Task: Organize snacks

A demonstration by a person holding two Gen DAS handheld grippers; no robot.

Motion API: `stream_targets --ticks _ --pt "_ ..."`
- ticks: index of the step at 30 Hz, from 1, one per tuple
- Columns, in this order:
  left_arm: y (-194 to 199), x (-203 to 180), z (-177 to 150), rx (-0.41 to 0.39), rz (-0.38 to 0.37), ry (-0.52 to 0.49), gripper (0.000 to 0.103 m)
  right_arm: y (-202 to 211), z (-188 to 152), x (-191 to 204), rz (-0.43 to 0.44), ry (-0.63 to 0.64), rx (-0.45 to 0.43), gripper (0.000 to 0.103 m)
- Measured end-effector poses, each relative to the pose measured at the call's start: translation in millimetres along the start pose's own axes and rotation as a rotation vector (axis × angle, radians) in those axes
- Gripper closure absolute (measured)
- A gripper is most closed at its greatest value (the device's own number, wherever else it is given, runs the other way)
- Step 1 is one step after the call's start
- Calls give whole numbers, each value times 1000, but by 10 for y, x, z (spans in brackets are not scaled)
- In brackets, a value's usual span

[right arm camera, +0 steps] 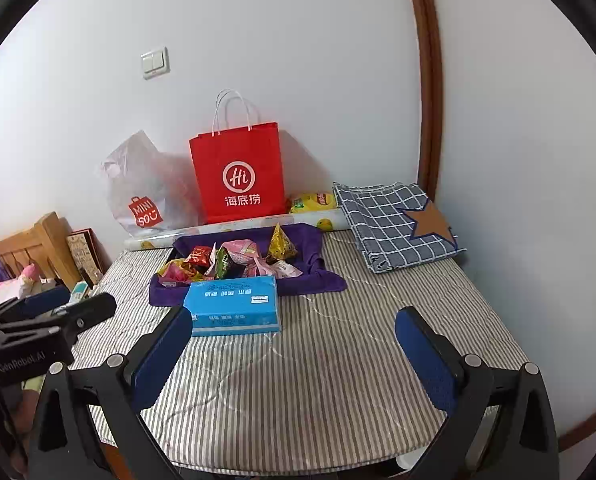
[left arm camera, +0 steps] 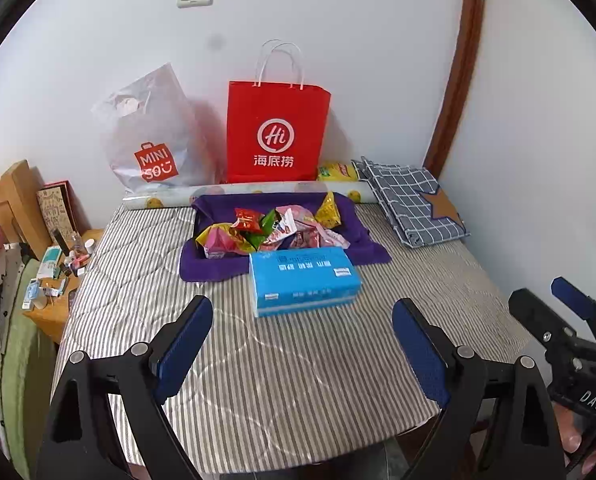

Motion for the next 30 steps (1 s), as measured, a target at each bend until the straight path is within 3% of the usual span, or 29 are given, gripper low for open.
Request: stream_targets --ticks 9,30 --pt "231 -90 -67 -51 22 -25 12 129 -77 -62 6 -30 -12 0" --pt "325 -85 -96 -62 21 -15 12 267 -90 25 14 -11 -39 0"
Point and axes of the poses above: each gripper's, at about its wrist camera, not at the fingertips, and y roughly against the way its jaws point, x to its left, z to its top, the point moved 1 cm from there along -y, roughly the way its jaws point, and after that the axes turned 1 degree about -x, right-handed, at the moved point
